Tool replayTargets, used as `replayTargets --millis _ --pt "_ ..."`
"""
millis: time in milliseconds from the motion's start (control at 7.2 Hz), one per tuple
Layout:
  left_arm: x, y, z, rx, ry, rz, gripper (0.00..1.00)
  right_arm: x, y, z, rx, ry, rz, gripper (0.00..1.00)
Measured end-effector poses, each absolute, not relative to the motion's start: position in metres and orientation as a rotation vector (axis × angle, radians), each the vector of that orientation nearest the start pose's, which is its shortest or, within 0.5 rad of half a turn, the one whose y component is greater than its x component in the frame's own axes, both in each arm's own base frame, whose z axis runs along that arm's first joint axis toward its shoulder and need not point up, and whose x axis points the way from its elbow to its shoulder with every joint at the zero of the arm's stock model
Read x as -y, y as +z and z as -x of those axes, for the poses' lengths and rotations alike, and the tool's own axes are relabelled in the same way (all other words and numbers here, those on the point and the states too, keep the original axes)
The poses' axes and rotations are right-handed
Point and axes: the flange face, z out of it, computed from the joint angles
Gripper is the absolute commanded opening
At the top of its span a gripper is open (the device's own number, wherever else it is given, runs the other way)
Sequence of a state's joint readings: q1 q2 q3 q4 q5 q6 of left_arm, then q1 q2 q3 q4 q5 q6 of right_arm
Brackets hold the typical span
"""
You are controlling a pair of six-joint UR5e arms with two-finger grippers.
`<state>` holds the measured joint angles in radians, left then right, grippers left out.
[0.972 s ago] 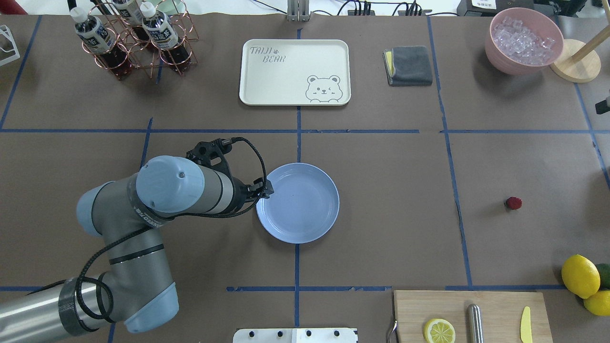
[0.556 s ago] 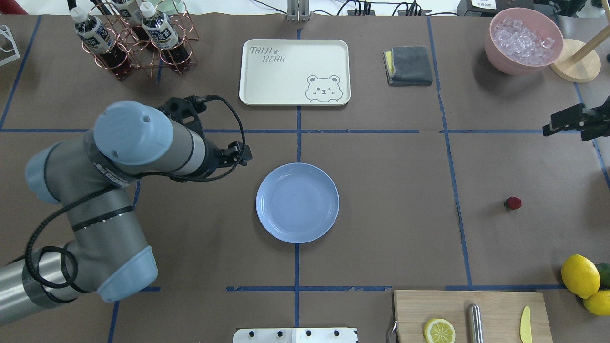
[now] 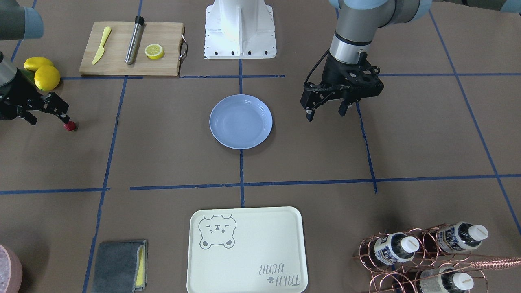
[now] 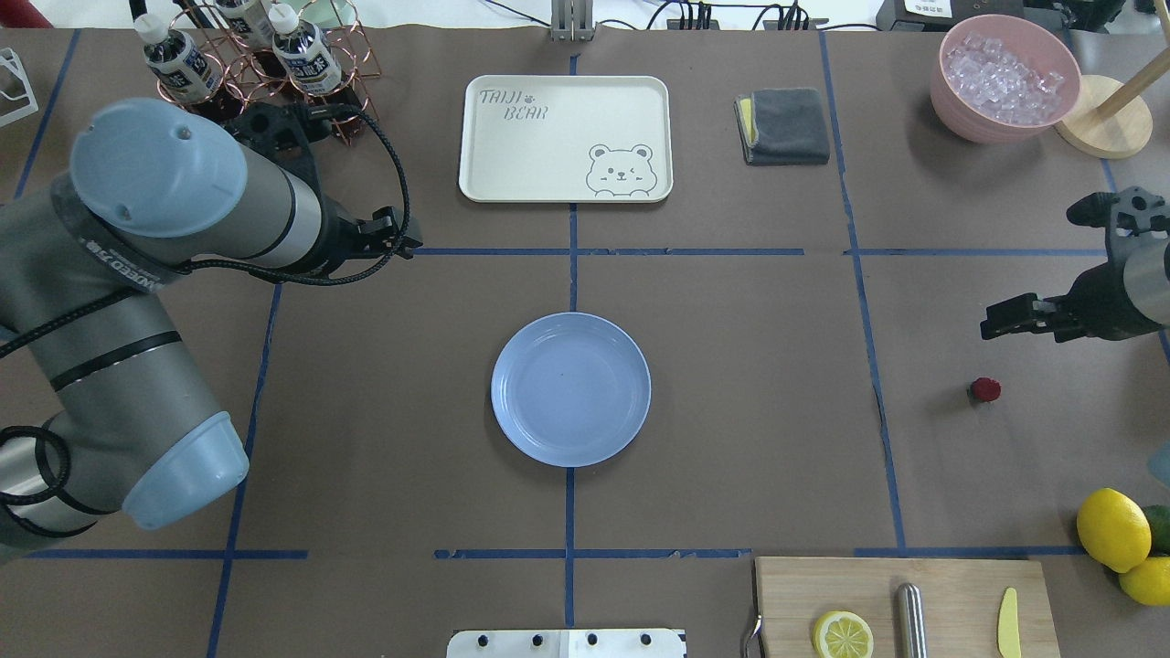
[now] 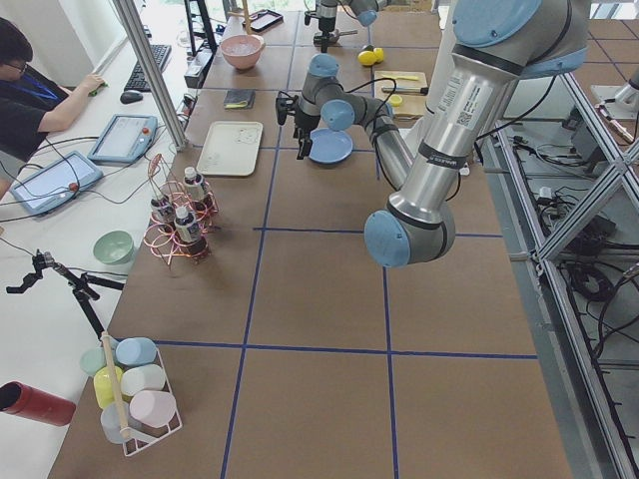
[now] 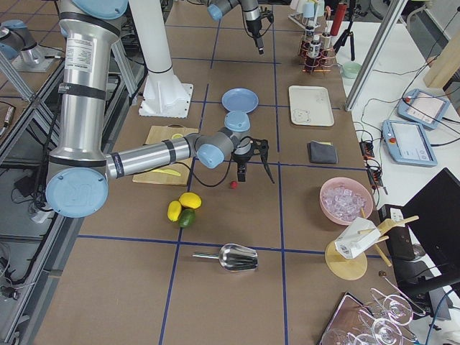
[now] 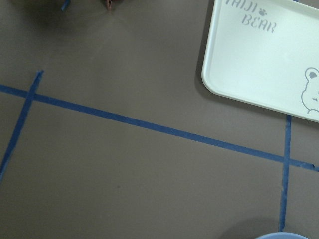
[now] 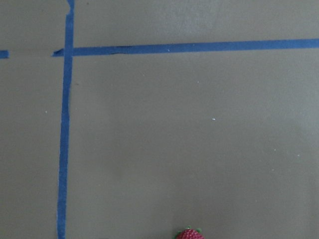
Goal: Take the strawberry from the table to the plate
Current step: 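Lower the right gripper onto the red strawberry and close on it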
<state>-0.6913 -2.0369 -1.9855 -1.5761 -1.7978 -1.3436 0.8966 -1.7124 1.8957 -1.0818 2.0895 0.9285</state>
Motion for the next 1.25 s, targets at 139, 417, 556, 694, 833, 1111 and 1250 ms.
replayTargets --millis 139,417,556,694,833,1111,1250 --pt "0.455 0.225 -0.373 -0.885 -0.329 -0.205 1.0 0.402 0.525 0.234 0.798 0.052 -0.092 1.0" --pt "0.456 0.226 -0.372 -0.882 -0.329 -0.205 1.0 0.395 0.546 0.253 0.767 0.026 -0.065 1.0" --pt "0.456 0.227 -0.372 -0.882 -0.329 -0.205 1.0 0.394 0.554 0.258 0.756 0.018 -0.053 1.0" --pt "0.456 0.227 -0.372 -0.881 -0.329 -0.205 1.0 0.393 0.56 0.261 0.749 0.013 -0.043 0.95" --pt "0.456 0.227 -0.373 -0.881 -0.329 -0.205 1.0 0.393 0.565 0.263 0.743 0.011 -0.036 0.87" --pt "0.456 0.228 -0.373 -0.879 -0.33 -0.205 1.0 0.396 0.564 0.267 0.747 0.006 -0.036 0.75" --pt "0.456 0.228 -0.373 -0.879 -0.33 -0.205 1.0 0.401 0.56 0.272 0.755 0.003 -0.039 0.7"
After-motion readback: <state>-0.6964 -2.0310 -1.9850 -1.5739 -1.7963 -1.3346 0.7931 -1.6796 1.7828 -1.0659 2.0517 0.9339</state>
